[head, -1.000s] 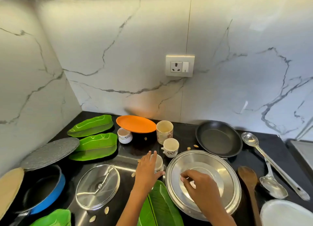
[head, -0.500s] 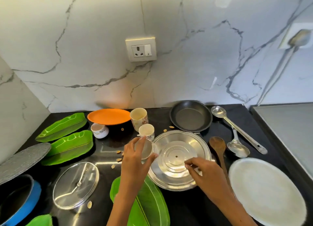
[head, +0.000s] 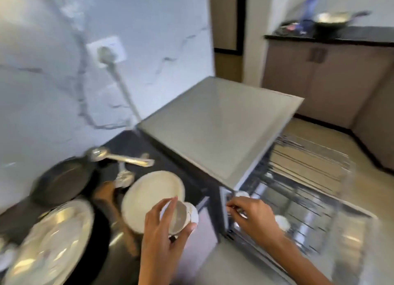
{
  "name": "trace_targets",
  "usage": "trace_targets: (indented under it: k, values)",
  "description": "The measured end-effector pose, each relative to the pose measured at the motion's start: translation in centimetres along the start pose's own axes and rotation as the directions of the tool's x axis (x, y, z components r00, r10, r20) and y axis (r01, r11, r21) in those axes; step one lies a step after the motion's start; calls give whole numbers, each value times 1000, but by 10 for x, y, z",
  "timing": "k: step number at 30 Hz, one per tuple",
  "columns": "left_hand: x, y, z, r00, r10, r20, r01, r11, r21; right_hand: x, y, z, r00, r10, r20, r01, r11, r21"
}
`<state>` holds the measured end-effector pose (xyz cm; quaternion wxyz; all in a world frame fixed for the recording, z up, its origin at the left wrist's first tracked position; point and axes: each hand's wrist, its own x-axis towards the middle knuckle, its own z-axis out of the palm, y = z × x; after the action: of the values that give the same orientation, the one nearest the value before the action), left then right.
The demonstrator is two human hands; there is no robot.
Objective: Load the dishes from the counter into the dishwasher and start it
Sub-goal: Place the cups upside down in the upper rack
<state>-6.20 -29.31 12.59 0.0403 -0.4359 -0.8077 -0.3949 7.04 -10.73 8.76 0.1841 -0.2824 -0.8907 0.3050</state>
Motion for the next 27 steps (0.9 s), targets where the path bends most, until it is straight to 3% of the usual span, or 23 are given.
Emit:
trace_targets:
  k: [5,9,13,18,22,25,27]
  values:
    - [13,60,114,949,182,257,-130,970,-205,-57,106,-52,964,221,-152,-226,974,-16]
    - [18,79,206,879,262,398,-129,935,-329,-97,178,-68,880,404,-250,-387,915,118]
    - [21,69,297,814,308,492,-148,930,-338,-109,237,-45,861,432,-269,-322,872,369]
    - [21,55,372,751,311,582,-117,931,-347,-105,284,9,890,395,-229,-271,861,431]
    - [19,55,393,705,273,654,84,884,-460,-97,295,33,850,454,-268,-236,783,576]
    - [21,43,398,604,264,752,263,825,-500,-100,307,31,829,445,-339,-234,826,513]
    - [25,22,404,592,212,778,200,896,-396,-105,322,22,831,417,-368,-281,886,368]
